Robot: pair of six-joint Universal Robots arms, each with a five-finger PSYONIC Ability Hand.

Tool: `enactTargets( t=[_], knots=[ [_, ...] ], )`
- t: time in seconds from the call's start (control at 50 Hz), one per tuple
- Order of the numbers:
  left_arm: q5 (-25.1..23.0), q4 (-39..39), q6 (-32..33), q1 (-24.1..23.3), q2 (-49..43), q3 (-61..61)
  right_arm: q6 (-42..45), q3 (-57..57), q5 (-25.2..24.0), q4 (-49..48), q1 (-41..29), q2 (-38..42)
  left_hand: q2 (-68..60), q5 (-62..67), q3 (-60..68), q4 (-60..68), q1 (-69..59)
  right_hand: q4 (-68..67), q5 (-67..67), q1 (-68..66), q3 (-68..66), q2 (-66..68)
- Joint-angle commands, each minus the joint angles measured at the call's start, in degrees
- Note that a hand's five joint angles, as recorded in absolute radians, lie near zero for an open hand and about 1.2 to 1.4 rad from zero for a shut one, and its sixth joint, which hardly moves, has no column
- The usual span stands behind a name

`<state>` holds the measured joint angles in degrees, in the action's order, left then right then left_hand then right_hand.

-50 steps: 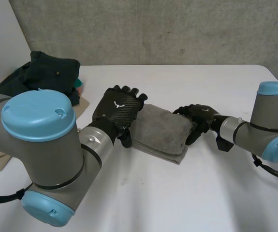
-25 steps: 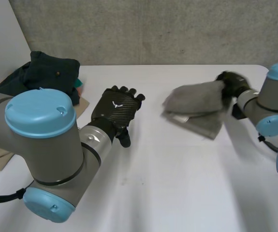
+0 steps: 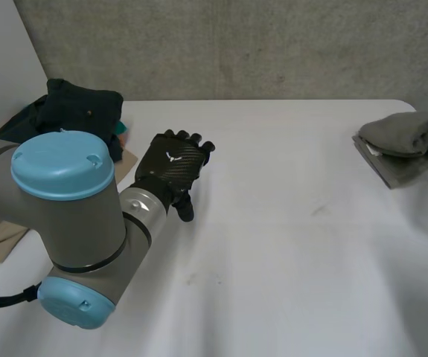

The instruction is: Fold the laundry.

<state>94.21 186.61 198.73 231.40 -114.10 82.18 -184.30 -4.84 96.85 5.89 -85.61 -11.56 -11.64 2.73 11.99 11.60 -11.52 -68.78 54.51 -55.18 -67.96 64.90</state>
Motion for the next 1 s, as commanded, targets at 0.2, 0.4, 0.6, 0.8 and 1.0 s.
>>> enactTargets(
  t=[0.2, 0.4, 0.6, 0.8, 1.0],
  knots=[
    [0.10, -0.01, -0.10, -1.04, 0.98, -1.41, 5.00, -0.52, -3.07, 2.63, 3.70, -0.13, 0.41, -1.51, -0.77, -0.37, 0.30, 58.78, -54.51, 45.18, 57.96, -54.90],
    [0.18, -0.10, -0.27, -0.87, 1.77, -1.41, 23.35, 5.36, 14.22, 5.98, 4.05, -4.35, 0.75, -1.84, -1.10, -0.71, 0.63, 58.78, -54.51, 45.18, 57.96, -54.90],
    [0.27, 0.51, -0.01, 1.32, 7.48, -2.28, 27.25, 15.64, 18.91, 7.46, -0.50, -9.36, 1.59, -2.69, -1.94, -1.55, 1.48, 58.78, -54.51, 45.18, 57.96, -54.90],
    [-1.66, 4.20, 0.78, 19.16, 10.22, -8.25, 21.62, 23.65, -14.12, 26.79, -11.23, -10.51, 0.41, -1.51, -0.77, -0.37, 0.30, 58.78, -54.51, 45.18, 57.96, -54.90],
    [-15.54, 4.12, 5.26, 36.21, -4.36, -18.10, 21.97, 24.00, -23.55, 35.07, -19.06, -10.51, -0.76, -0.33, 0.41, 0.81, -0.88, 58.78, -54.51, 45.18, 57.96, -54.90]
  ],
)
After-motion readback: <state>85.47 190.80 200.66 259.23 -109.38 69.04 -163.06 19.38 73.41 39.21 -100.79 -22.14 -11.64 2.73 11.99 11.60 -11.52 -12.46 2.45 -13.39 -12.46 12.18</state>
